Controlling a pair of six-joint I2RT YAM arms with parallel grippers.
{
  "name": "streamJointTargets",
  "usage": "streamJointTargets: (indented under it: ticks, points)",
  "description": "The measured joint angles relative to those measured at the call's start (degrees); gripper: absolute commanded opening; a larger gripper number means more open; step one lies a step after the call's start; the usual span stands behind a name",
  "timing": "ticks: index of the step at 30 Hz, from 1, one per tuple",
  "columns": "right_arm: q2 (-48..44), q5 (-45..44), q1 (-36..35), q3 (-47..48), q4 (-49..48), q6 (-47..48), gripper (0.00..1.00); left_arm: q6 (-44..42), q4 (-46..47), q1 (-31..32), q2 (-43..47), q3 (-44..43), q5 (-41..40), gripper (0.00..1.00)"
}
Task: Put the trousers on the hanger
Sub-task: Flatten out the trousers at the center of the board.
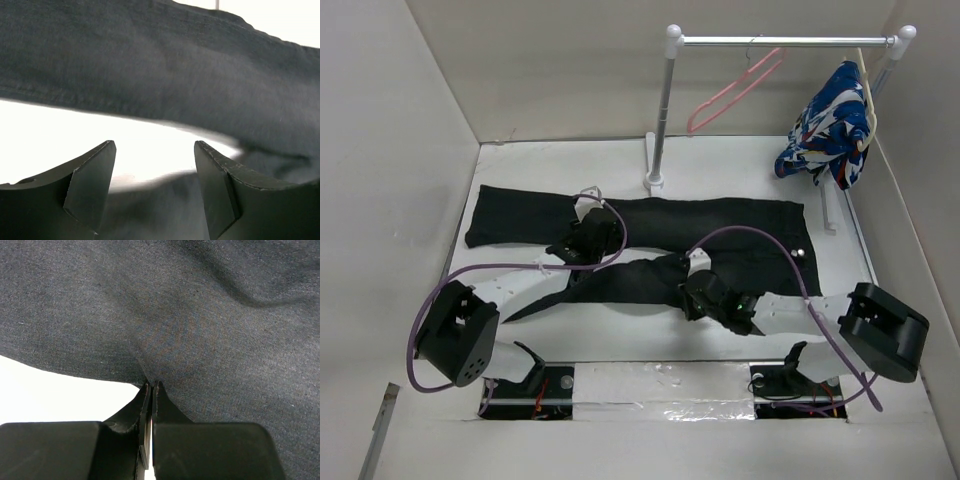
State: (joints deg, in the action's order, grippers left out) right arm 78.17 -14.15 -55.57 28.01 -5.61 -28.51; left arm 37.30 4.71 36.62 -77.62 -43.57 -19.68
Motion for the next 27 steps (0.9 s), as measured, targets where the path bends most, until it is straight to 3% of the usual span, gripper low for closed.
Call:
streamJointTargets:
  ticks: [5,8,9,10,13,14,17,19,20,22,24,27]
  points:
    - [-4.11,-1.75,-8.33,-0.42,8.02,-7.19,0.04,-1.77,1.46,0.0,-0.39,1.84,0.02,0.62]
    - [-7.1,-2.27,-11.54,-0.59,13.38,-10.86,0.15,-2.54,2.05,0.0,-0.33,3.54,0.02,0.66]
    - [-8.57,-2.47,-12.35,-0.7,15.65,-11.96,0.41,-2.82,1.99,0.0,-0.33,3.96,0.11,0.66]
    - [-10.29,-2.64,-12.81,-0.85,17.4,-13.25,0.55,-3.02,1.99,0.0,-0.39,4.24,0.24,0.66]
    - [-17.9,-3.87,-13.0,-1.22,23.21,-14.62,0.86,-3.39,2.91,0.0,-1.31,4.26,1.07,0.66]
    - [-20.92,-4.33,-12.55,-1.29,24.72,-14.43,0.86,-3.41,3.67,0.0,-1.4,4.55,1.62,0.65]
    - [-29.38,-4.79,-6.54,-1.27,26.99,-11.82,0.77,-3.39,5.66,0.0,-0.72,6.56,3.06,0.61]
    - [-33.55,-3.85,0.83,-1.16,26.73,-8.2,0.38,-3.41,5.51,0.15,0.7,7.52,3.15,0.58]
    - [-34.64,-2.6,4.57,-1.14,26.01,-6.23,0.2,-3.39,5.14,0.35,2.1,7.91,3.02,0.5]
    - [-34.97,0.85,9.51,-0.85,23.63,-3.13,0.01,-2.91,4.5,0.61,6.54,8.85,2.19,0.39]
    - [-31.63,3.48,9.94,0.59,21.59,-0.35,0.0,-2.1,4.15,0.81,12.55,9.7,1.05,0.22]
    - [-21.18,6.25,4.79,5.9,18.88,3.58,0.1,-1.29,3.61,0.87,21.27,9.92,-0.52,0.15]
